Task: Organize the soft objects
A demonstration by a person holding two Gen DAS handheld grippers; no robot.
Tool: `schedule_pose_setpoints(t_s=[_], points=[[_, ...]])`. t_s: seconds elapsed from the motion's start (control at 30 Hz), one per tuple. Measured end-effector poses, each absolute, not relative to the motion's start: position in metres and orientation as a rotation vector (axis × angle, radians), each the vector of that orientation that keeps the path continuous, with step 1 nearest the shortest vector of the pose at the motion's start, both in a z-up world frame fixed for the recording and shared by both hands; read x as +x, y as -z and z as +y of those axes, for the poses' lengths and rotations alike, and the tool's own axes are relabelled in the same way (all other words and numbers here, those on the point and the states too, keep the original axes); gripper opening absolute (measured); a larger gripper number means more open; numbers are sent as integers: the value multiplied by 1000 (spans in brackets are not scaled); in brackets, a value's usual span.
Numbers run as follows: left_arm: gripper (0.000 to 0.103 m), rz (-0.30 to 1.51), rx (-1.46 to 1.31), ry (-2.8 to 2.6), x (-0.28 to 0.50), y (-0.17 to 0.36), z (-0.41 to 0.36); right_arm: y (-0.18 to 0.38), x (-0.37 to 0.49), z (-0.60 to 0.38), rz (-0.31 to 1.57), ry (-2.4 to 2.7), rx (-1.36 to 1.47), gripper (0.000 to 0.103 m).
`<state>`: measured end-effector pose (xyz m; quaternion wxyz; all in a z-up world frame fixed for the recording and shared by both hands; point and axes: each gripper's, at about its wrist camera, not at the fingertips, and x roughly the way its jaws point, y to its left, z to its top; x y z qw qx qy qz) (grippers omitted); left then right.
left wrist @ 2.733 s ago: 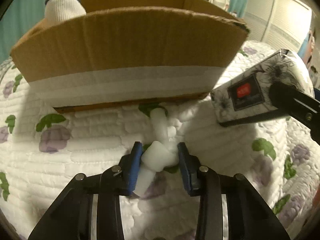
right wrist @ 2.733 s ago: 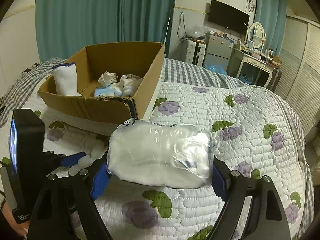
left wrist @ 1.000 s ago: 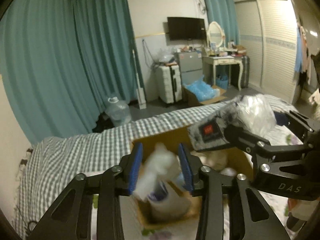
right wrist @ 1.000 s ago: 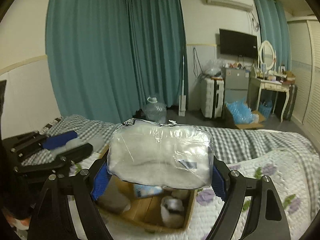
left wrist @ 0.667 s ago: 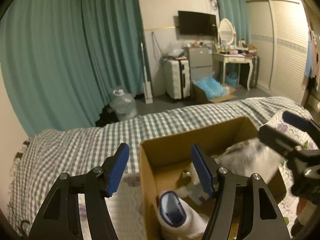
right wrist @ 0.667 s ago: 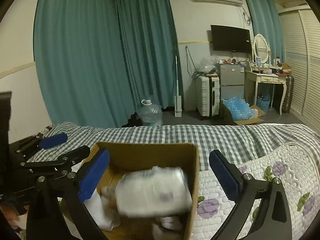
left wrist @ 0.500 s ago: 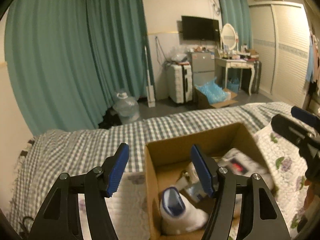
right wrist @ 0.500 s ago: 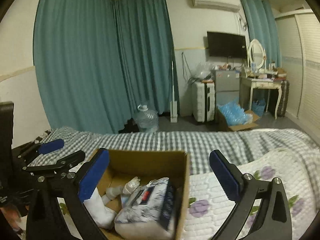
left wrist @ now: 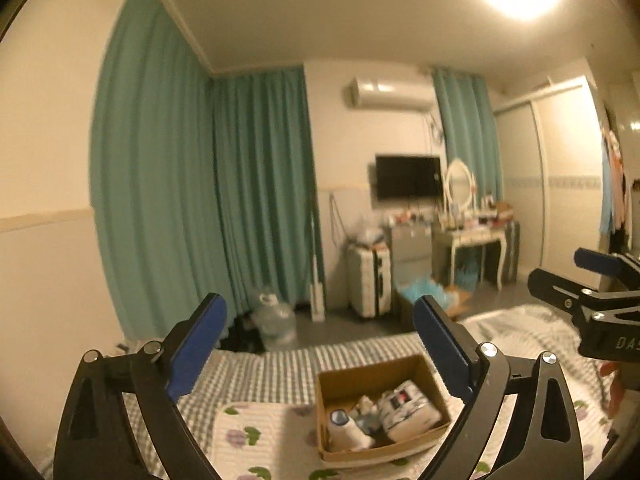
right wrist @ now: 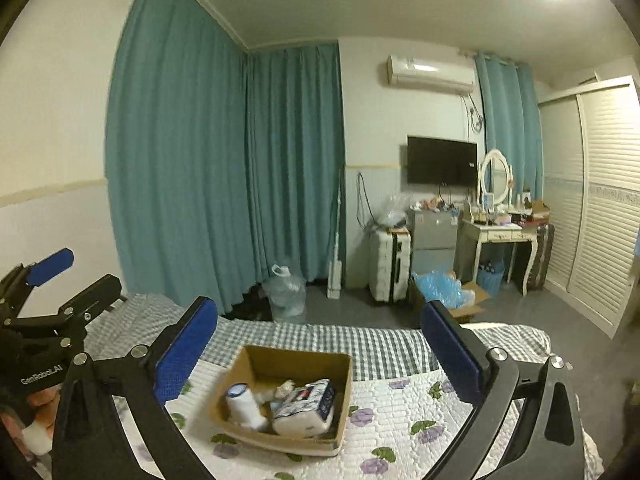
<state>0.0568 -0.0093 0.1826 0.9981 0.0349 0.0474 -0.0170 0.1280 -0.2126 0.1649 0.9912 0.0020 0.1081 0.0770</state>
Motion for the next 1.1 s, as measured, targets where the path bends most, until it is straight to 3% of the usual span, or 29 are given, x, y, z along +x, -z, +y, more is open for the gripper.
schedule_pose_setpoints(t_s=[0.17,0.33,0.73,0.93,1.1], points=[[97,45,7,54,11,-182,5,-194,62,-207,153,-132,-35,103],[97,51,-2,59,0,-159,8,-183,22,-202,112,-166,-27,103],[97,213,35,-16,70,-39,10,-56,84,-198,215,-172,34,103],[97,264,49,-51,84,-11,15,1,115,-189,268,-92,-60,103],[97,294,28,-48,81,1,17,17,126,-194,328,-124,-32,103]])
